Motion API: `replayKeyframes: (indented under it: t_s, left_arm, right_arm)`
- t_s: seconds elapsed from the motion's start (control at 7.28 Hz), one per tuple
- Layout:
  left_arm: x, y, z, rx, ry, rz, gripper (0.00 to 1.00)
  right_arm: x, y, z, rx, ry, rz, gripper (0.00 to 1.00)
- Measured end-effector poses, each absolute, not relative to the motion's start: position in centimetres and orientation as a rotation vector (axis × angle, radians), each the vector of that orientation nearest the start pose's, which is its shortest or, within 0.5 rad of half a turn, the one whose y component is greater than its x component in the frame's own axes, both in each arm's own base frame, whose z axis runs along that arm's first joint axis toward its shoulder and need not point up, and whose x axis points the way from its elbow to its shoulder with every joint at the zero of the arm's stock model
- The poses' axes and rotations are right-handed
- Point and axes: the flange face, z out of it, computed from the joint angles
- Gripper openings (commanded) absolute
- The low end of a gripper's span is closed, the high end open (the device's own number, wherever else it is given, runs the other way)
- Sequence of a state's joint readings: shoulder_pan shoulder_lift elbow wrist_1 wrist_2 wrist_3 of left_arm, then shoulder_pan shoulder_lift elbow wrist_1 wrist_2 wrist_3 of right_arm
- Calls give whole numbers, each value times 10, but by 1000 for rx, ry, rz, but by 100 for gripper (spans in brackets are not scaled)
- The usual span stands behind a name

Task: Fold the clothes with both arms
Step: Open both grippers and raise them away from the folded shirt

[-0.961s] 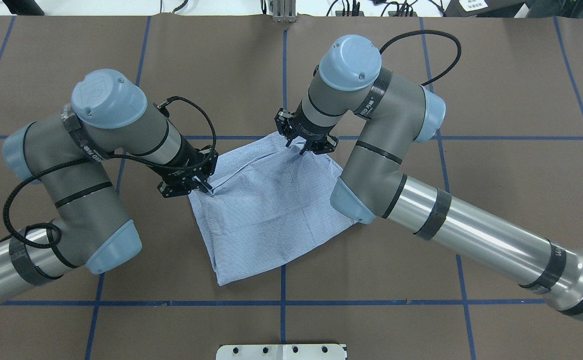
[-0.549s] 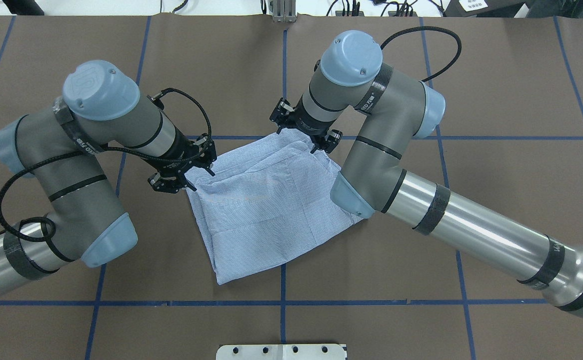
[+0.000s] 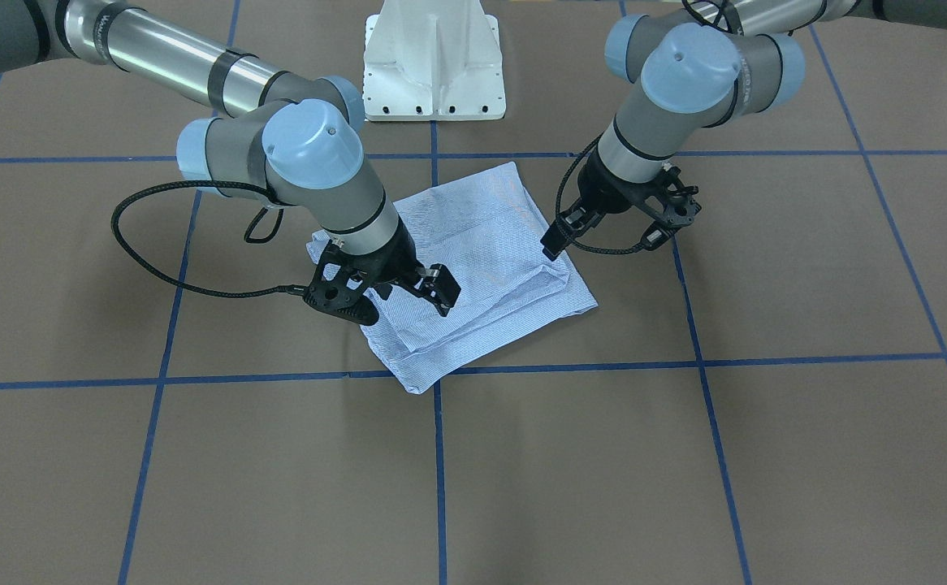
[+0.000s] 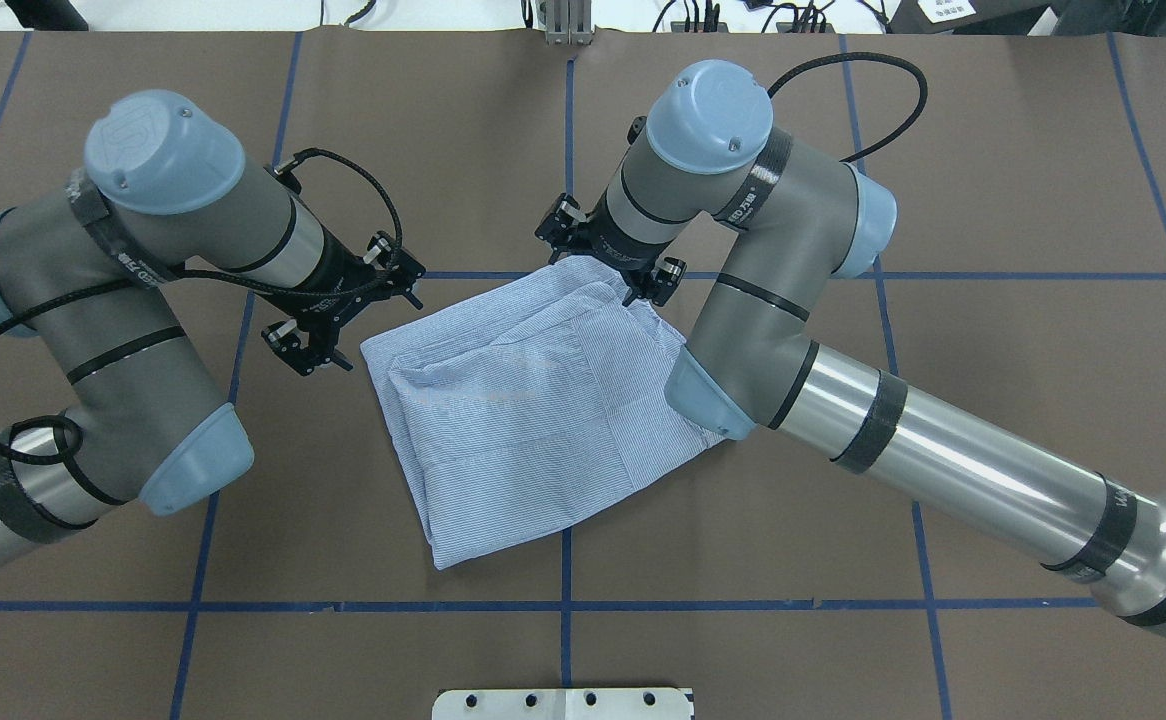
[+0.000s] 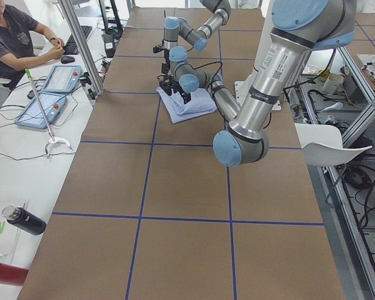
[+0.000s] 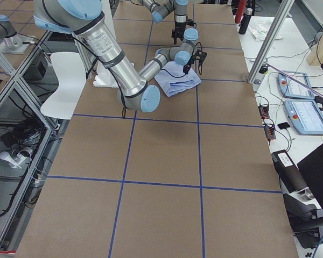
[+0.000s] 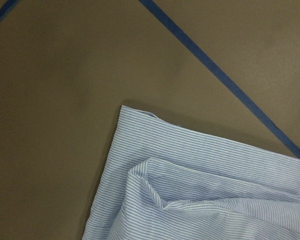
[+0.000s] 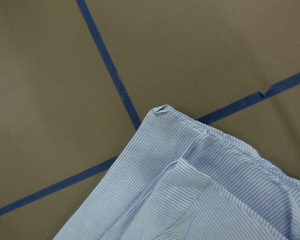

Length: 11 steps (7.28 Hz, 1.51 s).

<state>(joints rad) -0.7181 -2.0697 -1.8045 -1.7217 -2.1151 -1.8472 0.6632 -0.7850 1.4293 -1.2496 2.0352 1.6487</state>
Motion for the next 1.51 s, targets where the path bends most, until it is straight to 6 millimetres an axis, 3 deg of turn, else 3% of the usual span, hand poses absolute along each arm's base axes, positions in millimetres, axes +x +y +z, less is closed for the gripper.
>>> replayKeyframes:
  t_s: [0.27, 0.55, 0.82, 0.96, 1.24, 1.51]
  left_arm:
    - [409, -477, 250, -305, 974, -679, 99]
    - [408, -478, 249, -304, 975, -681, 99]
    - [408, -478, 250, -305, 975, -681, 99]
    - [408, -478, 250, -306, 975, -681, 99]
    - [408, -478, 247, -308, 979, -677, 99]
    - [409, -478, 246, -309, 981, -675, 99]
  right_arm:
    - [-512, -512, 227, -146, -1023, 454, 99]
    - [-499, -474, 232, -169, -1030, 422, 99]
    - [-519, -432, 231, -206, -1013, 370, 99]
    - [-531, -419, 241, -219, -993, 353, 99]
    - [-544, -416, 269, -223, -940, 351, 99]
    - [-546, -434, 294, -199, -896, 370, 99]
